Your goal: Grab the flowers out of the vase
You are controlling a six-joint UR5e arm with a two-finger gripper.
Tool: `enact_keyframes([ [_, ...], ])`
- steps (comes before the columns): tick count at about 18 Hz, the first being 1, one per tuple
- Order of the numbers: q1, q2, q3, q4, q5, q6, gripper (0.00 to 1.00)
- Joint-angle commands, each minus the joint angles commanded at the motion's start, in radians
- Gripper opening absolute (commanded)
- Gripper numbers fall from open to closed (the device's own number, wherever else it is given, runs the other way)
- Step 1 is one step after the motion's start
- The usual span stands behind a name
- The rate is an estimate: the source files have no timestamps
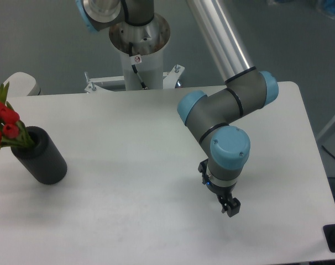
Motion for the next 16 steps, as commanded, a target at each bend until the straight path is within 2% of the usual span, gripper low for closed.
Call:
enact_keyframes([
  [11, -0.002, 0.014, -0.023, 0.006, -0.011, 0.002, 1.0],
  [16, -0.002, 0.04, -0.066, 0.021, -0.096, -0.017, 1.0],
])
